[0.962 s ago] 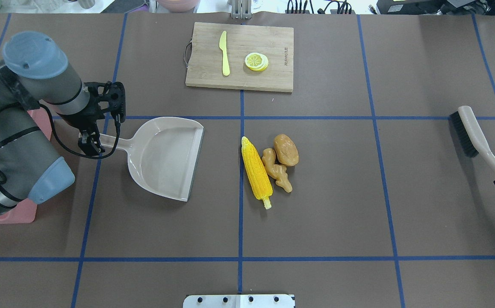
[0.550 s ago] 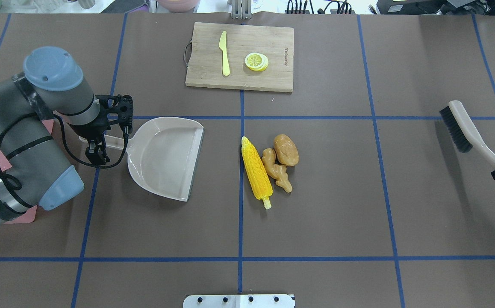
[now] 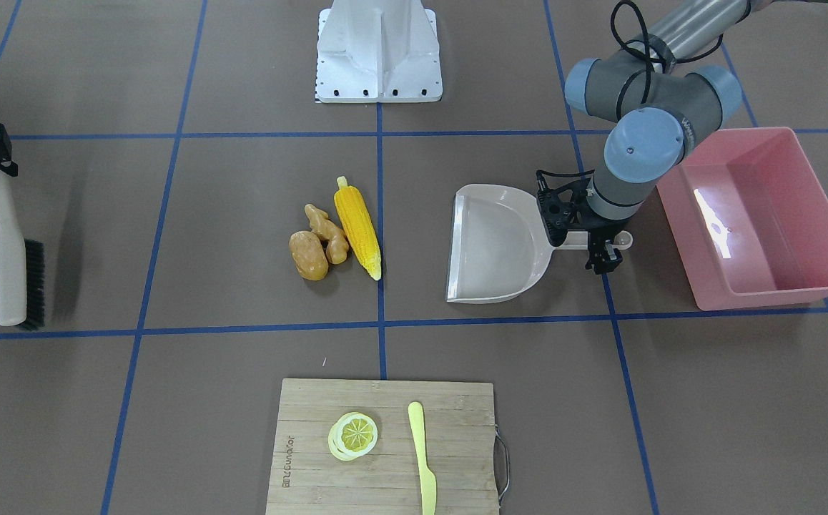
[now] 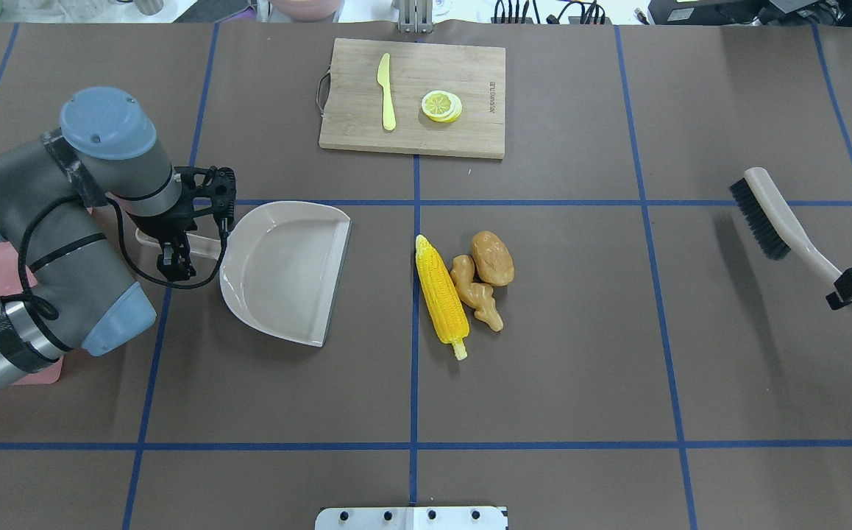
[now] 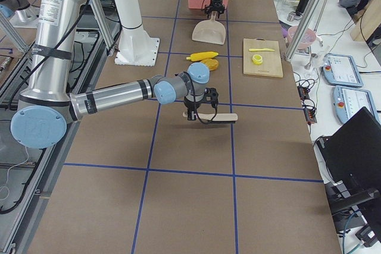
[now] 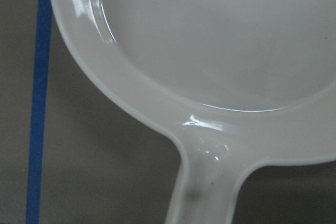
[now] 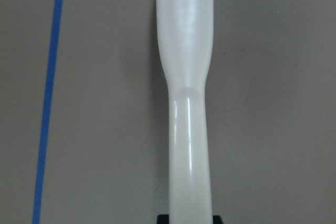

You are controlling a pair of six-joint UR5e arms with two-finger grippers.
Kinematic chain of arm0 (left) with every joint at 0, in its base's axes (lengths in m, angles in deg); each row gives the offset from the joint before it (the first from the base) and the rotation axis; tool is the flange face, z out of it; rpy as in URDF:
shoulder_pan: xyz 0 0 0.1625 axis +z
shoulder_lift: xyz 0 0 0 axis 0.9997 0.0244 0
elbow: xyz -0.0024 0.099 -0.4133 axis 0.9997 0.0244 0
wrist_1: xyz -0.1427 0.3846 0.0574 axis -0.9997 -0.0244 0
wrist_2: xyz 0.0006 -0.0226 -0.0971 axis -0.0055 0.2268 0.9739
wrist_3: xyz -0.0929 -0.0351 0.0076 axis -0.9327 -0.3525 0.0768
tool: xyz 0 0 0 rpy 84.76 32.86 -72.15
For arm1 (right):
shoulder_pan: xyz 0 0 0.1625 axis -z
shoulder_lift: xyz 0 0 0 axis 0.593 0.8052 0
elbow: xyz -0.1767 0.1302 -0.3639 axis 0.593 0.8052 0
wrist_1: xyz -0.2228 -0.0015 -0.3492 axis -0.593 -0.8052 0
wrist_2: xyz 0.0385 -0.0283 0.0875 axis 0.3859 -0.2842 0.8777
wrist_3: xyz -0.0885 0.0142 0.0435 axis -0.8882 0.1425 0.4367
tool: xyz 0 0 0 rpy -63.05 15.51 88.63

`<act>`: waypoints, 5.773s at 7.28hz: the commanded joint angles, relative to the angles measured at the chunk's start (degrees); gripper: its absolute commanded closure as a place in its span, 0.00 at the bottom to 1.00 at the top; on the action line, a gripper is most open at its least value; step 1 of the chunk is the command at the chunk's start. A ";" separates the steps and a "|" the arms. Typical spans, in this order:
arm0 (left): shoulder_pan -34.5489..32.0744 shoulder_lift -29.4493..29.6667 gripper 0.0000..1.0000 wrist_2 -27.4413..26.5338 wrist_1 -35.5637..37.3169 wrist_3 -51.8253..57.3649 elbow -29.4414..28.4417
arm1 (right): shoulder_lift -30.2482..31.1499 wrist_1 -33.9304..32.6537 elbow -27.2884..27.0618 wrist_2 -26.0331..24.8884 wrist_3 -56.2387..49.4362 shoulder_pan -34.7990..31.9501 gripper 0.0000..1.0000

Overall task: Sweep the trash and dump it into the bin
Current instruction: 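Lift the brush with the right gripper while the left drags the dustpan, then lower the brush beside the ginger and corn with the right gripper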

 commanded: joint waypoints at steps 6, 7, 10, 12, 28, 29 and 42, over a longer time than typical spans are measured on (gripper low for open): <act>-0.57 0.75 1.00 0.66 0.88 0.91 2.50 | -12.91 -0.13 2.66 2.10 0.79 4.95 1.00; -0.49 2.41 1.00 0.58 1.49 4.22 2.15 | -12.99 0.05 2.31 2.37 0.79 4.34 1.00; -0.31 9.01 1.00 0.22 8.70 5.40 0.49 | -12.73 0.22 2.56 2.46 0.79 4.51 1.00; 0.21 9.90 1.00 -0.13 8.97 5.40 0.13 | -12.90 0.66 2.65 1.93 0.53 4.60 1.00; 6.98 11.30 1.00 -0.22 10.73 3.29 -0.40 | -13.00 17.14 -4.30 4.65 33.62 13.28 1.00; 6.98 11.48 1.00 -0.22 10.73 3.12 -0.40 | -12.91 23.28 -2.29 4.13 38.19 15.30 1.00; 7.07 11.57 1.00 0.05 10.73 2.76 -0.66 | -12.55 48.74 6.95 -18.02 55.90 39.57 1.00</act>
